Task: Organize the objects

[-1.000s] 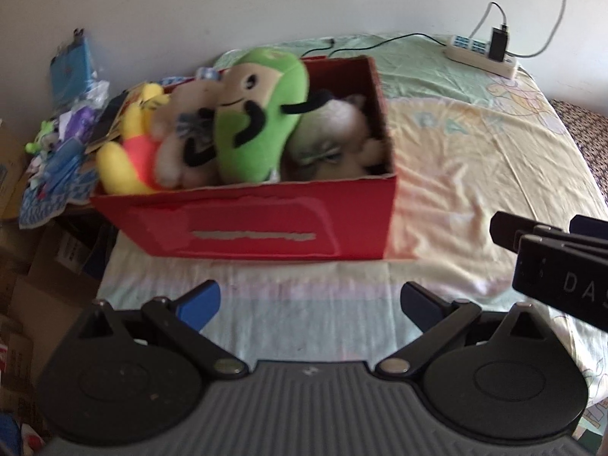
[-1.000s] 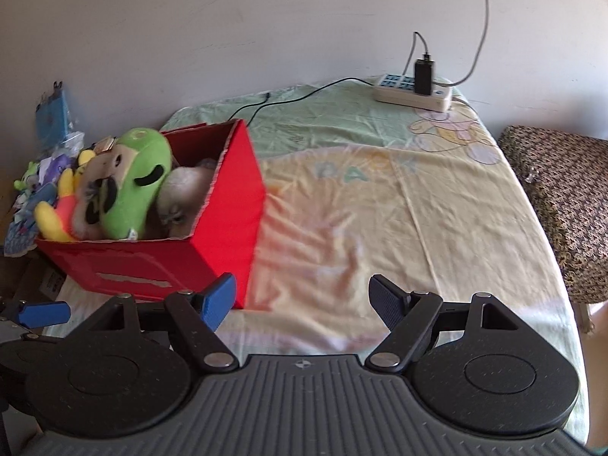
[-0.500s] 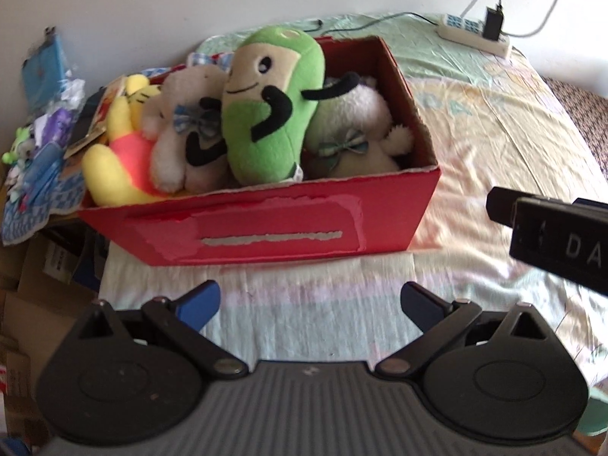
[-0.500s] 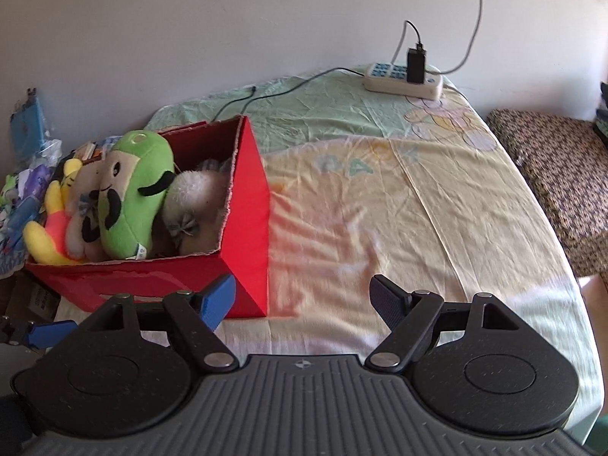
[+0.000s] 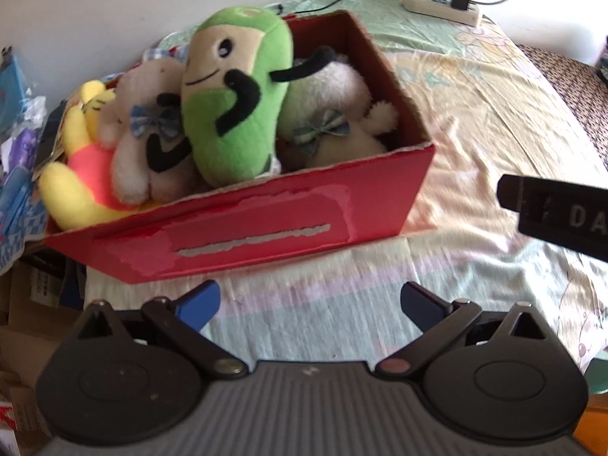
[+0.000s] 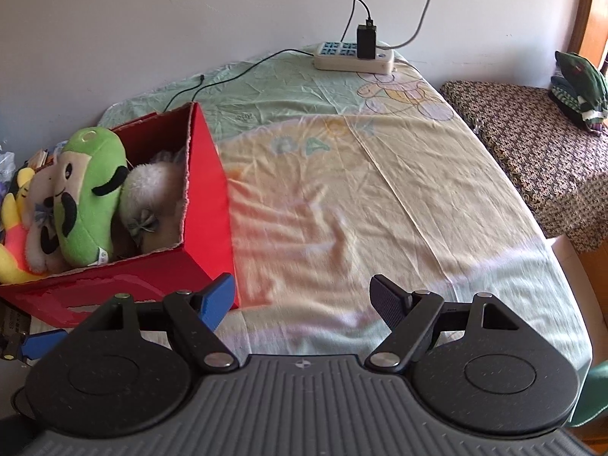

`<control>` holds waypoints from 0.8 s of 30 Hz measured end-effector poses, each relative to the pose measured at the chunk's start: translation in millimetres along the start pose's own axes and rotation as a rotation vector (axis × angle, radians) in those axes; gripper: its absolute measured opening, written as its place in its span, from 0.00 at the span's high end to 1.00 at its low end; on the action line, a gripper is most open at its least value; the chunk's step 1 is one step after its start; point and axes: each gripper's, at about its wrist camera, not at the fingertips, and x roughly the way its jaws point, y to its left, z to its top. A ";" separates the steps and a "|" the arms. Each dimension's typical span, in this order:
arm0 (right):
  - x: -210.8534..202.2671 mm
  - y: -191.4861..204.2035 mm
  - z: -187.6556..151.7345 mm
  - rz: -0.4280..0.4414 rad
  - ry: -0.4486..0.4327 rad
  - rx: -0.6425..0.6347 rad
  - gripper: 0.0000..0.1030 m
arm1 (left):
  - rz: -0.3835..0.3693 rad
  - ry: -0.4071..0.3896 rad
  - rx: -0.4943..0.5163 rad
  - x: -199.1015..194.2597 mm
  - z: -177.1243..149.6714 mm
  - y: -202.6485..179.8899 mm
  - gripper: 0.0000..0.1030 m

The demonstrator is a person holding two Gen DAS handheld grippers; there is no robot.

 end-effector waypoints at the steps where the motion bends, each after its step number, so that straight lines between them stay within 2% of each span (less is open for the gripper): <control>1: 0.6 -0.6 -0.7 -0.008 0.003 0.003 0.22 | -0.004 -0.003 0.010 -0.4 -0.1 -1.8 0.02; 15: 1.3 -19.1 -6.8 -0.055 0.019 0.059 0.21 | -0.049 -0.006 0.046 -2.9 -1.5 -17.9 0.02; 24: 1.6 -13.3 -4.6 -0.031 0.022 -0.001 0.21 | -0.025 -0.013 -0.001 -8.2 -4.7 -15.3 0.02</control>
